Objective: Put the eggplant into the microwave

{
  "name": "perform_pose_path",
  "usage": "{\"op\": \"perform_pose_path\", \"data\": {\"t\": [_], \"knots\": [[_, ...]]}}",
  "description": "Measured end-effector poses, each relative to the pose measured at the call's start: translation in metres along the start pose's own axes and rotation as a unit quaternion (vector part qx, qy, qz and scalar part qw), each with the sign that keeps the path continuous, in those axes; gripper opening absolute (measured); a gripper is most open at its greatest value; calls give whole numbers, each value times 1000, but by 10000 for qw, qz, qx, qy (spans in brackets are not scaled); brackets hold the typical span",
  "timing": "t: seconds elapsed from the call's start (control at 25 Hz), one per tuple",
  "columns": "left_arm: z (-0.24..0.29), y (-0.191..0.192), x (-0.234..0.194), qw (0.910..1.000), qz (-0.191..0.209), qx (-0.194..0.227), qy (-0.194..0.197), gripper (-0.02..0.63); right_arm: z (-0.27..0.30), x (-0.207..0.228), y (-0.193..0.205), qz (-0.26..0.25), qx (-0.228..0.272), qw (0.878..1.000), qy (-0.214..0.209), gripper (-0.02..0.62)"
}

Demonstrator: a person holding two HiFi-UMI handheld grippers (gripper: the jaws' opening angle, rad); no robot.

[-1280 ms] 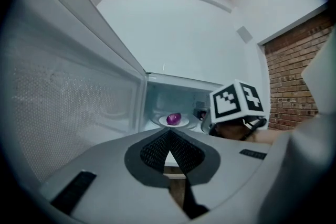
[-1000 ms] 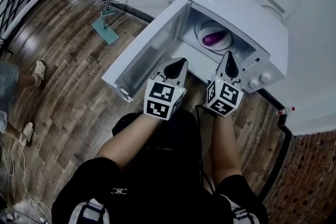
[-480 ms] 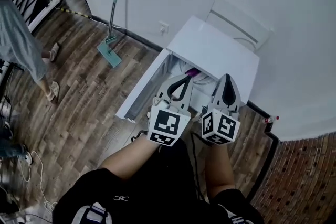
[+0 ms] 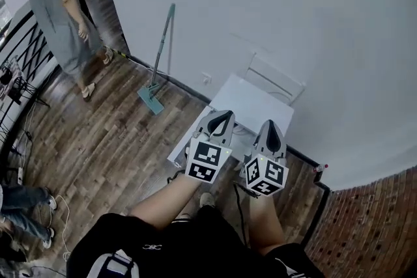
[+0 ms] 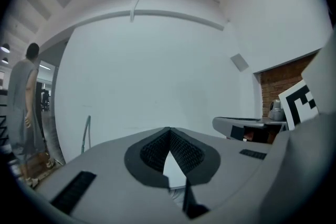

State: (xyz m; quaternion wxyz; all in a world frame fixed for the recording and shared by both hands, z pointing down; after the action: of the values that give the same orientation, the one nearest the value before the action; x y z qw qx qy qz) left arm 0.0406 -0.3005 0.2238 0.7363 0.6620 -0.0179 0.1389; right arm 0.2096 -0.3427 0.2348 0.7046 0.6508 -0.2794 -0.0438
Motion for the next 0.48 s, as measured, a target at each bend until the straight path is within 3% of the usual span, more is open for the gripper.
{"op": "perform_pose_path", "data": {"t": [0.48], "knots": [[-44,-16,-2,10000,40,-29,-70,-9,-30,-21,-18,286,64,9994,-180,12]]}}
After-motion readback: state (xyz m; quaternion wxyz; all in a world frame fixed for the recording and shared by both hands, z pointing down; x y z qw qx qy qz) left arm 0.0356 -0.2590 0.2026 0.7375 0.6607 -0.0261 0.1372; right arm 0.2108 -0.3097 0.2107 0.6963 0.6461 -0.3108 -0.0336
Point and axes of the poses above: the fingertips, and each gripper's own axes: z forward along the fingers, x to its right, y out of its underside, the point moved 9 cm from there along -z, backward along the fingers, and after that the axes turned 13 degrees about z, right-handed, at the moved point
